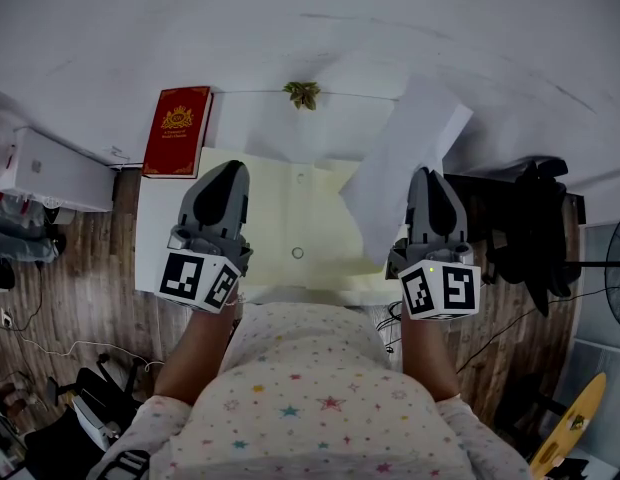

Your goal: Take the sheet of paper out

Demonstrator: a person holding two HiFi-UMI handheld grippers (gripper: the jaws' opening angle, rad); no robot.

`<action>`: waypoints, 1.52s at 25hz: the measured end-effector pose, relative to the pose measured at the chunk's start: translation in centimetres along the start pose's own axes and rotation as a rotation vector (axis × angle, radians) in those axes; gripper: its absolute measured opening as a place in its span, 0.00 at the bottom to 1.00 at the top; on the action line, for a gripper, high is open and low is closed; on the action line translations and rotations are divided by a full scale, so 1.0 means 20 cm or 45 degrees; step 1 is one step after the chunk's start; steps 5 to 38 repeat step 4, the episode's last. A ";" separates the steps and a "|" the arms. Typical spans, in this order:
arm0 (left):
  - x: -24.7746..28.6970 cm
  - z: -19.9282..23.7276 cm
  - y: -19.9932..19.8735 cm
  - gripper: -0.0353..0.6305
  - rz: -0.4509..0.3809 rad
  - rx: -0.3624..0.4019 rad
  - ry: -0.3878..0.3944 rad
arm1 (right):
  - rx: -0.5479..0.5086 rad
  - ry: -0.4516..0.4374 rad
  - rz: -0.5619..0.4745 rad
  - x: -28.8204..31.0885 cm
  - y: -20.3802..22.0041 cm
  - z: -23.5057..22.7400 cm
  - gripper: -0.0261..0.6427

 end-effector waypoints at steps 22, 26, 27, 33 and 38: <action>0.01 0.02 0.01 0.10 0.004 -0.003 0.003 | -0.007 0.005 0.008 0.02 0.01 0.00 0.05; 0.01 0.02 0.01 0.10 0.004 -0.003 0.003 | -0.007 0.005 0.008 0.02 0.01 0.00 0.05; 0.01 0.02 0.01 0.10 0.004 -0.003 0.003 | -0.007 0.005 0.008 0.02 0.01 0.00 0.05; 0.01 0.02 0.01 0.10 0.004 -0.003 0.003 | -0.007 0.005 0.008 0.02 0.01 0.00 0.05; 0.01 0.02 0.01 0.10 0.004 -0.003 0.003 | -0.007 0.005 0.008 0.02 0.01 0.00 0.05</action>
Point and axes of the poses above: the fingertips, and each gripper's own axes: x forward along the fingers, z to its left, y out of its underside, the point moved 4 cm from there along -x, backward along the fingers, and after that the axes turned 3 degrees about x, right-handed, at the moved point
